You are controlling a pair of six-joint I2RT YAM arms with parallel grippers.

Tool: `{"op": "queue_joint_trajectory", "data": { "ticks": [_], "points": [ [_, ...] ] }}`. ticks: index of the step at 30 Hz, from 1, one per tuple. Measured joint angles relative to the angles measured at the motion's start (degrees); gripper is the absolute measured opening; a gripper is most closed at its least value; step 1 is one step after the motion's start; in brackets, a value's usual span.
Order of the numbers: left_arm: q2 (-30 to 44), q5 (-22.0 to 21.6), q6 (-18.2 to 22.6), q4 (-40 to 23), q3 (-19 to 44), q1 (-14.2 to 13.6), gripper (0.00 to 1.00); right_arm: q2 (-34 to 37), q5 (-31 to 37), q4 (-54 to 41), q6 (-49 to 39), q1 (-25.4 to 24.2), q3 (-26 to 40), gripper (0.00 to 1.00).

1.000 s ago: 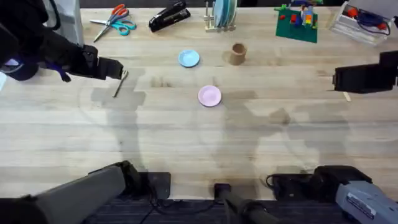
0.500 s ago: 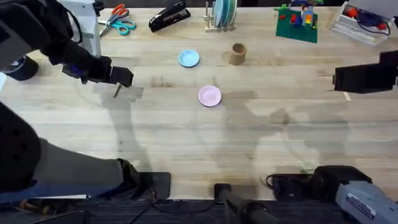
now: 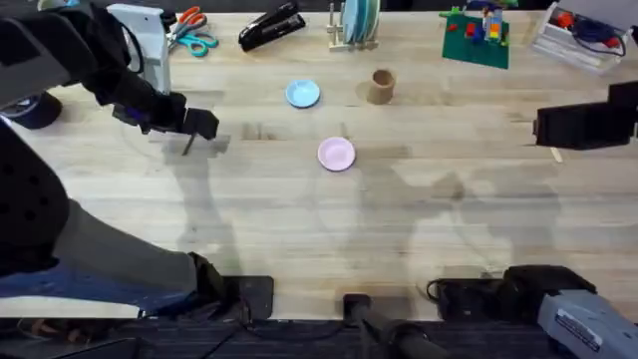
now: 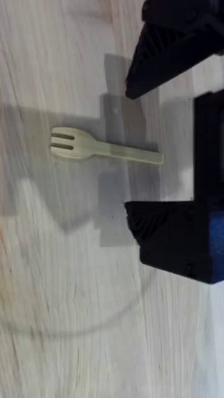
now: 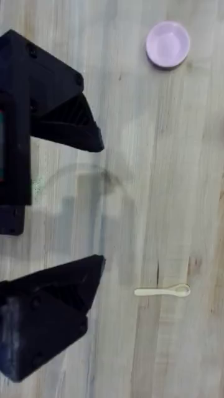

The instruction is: Pick up a utensil and set it on the pink plate, then put the other utensil in the container.

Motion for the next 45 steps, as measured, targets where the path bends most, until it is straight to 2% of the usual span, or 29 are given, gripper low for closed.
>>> {"op": "queue_joint_trajectory", "data": {
  "ticks": [10, 22, 30, 34, 36, 43, 45],
  "points": [
    [6.27, 0.02, 0.64, -2.05, 4.92, -0.34, 0.993, 0.00, 0.00, 0.00, 0.02, 0.00, 0.00, 0.993],
    [8.85, -0.02, 2.54, -3.28, 8.09, -1.40, 0.996, 0.00, 0.00, 0.02, 0.00, 0.00, 0.00, 0.994],
    [8.94, -0.11, 2.45, -4.13, 8.26, -1.55, 0.902, 0.00, 0.00, 0.04, 0.00, 0.00, 0.00, 0.993],
    [8.94, -0.19, 2.54, -4.56, 8.30, -1.90, 0.777, 0.00, 0.00, 0.04, 0.00, 0.00, 0.00, 0.994],
    [8.94, -0.28, 2.52, -4.77, 8.32, -1.93, 0.676, 0.00, 0.00, 0.04, 0.00, 0.00, 0.02, 0.995],
    [8.94, -0.86, 2.54, -5.54, 8.37, -1.95, 0.253, 0.00, 0.00, 0.03, 0.01, 0.00, 0.01, 0.995],
    [8.94, -1.03, 2.56, -5.67, 8.42, -1.95, 0.083, 0.00, 0.00, 0.04, 0.00, 0.00, 0.00, 0.995]
  ]
}}
